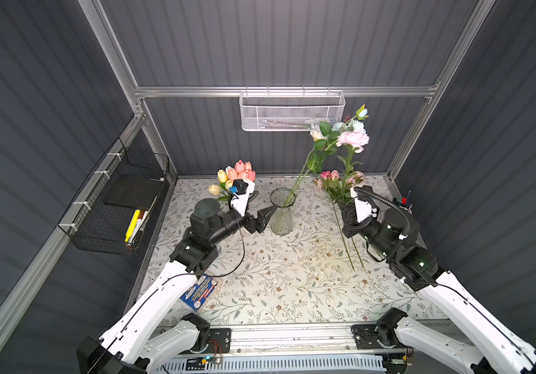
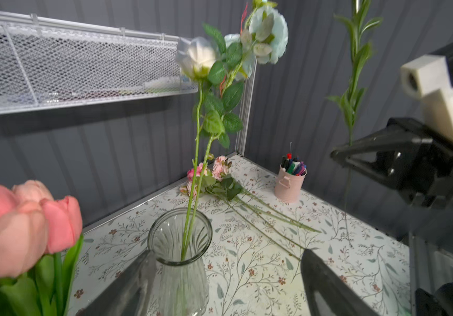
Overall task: Pick out pink flowers from the vase
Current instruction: Place the flower at the center of the board.
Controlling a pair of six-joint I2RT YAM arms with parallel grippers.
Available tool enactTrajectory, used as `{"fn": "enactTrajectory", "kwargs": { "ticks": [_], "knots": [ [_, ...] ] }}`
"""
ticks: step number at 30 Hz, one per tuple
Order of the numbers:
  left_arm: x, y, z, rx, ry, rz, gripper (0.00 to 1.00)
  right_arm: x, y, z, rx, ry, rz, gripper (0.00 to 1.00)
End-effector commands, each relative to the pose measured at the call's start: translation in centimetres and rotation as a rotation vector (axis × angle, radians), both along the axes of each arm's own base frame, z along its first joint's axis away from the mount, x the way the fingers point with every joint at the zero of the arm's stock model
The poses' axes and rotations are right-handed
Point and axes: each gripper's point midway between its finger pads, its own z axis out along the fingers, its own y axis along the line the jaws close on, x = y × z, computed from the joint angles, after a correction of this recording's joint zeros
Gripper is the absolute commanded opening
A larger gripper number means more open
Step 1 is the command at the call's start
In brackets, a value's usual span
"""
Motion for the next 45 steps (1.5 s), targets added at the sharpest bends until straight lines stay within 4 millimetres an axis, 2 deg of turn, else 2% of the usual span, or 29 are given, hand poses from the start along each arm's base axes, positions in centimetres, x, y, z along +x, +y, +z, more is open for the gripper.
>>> {"fn": "enactTrajectory", "kwargs": {
  "ticks": [1,5,9,13,16,19,25,27,33,37,40,45],
  "knots": [
    [0.0,0.6,-0.8,0.013,-0.082,0.032,0.85,1.1,-2.6,-0.1,-0.008,-0.034,-0.104,0.00],
    [-0.2,1.1,-2.9,0.031,-0.084,0.051,0.85,1.9,-5.5,-0.6,0.054,-0.049,-0.237,0.00],
    [0.3,3.0,-3.1,0.046,-0.132,0.162,0.85,2.3,-8.3,-2.8,0.083,0.002,-0.366,0.00],
    [0.2,4.4,-4.5,0.058,-0.109,0.240,0.86,3.1,-10.1,-5.7,0.130,0.086,-0.443,0.00],
    [-0.2,4.0,-4.4,0.072,-0.121,0.236,0.86,3.9,-10.6,-8.1,0.135,0.181,-0.458,0.00],
    [-0.9,3.2,-4.3,0.077,-0.128,0.201,0.86,5.1,-10.0,-10.3,0.115,0.284,-0.399,0.00],
    [-1.3,2.8,-3.8,0.076,-0.127,0.193,0.86,7.4,-9.8,-12.8,-0.086,0.374,-0.355,0.00],
    [-1.3,3.1,-3.5,0.069,-0.125,0.208,0.86,8.3,-9.9,-13.8,-0.099,0.413,-0.347,0.00],
    [-1.9,3.2,-2.6,0.037,-0.127,0.206,0.86,11.4,-11.2,-19.0,-0.133,0.636,-0.362,0.00],
    [-2.7,3.3,-1.7,0.019,-0.149,0.196,0.86,12.3,-12.6,-22.8,-0.190,0.795,-0.395,0.00],
    [-3.0,3.4,-1.3,0.014,-0.164,0.200,0.87,13.1,-13.3,-25.2,-0.253,0.844,-0.404,0.00],
    [-3.4,3.4,-0.9,0.005,-0.176,0.192,0.87,14.6,-13.8,-27.3,-0.302,0.913,-0.399,0.00]
  ]
}}
